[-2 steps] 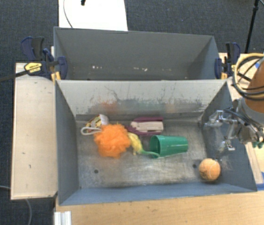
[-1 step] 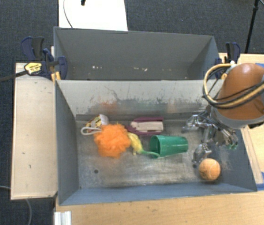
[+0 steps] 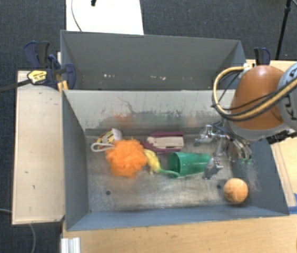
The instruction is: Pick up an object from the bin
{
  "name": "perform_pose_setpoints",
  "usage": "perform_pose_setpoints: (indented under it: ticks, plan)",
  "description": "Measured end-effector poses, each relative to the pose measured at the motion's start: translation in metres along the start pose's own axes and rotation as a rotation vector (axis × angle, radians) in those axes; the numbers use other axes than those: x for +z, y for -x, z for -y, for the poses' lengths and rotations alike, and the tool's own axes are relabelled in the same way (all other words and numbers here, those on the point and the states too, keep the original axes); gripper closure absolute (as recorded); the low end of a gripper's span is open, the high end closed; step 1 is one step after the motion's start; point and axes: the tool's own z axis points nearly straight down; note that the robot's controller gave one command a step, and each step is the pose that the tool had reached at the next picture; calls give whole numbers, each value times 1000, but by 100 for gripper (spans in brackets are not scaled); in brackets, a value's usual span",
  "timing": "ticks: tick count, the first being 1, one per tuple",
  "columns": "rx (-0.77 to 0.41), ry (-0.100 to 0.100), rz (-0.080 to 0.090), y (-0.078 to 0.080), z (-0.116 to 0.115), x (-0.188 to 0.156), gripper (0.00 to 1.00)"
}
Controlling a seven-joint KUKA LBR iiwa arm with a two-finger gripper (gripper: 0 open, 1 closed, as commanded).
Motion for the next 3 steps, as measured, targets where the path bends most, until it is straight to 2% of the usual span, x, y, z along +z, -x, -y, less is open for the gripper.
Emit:
perform_pose_setpoints:
  ticks: [1,2,3]
  plan:
    - [-50,-1,8,11,-12,-6,0]
    - [59,0,7,3,-25,42,0]
    - [-89,-12,2,17,-33,53,100]
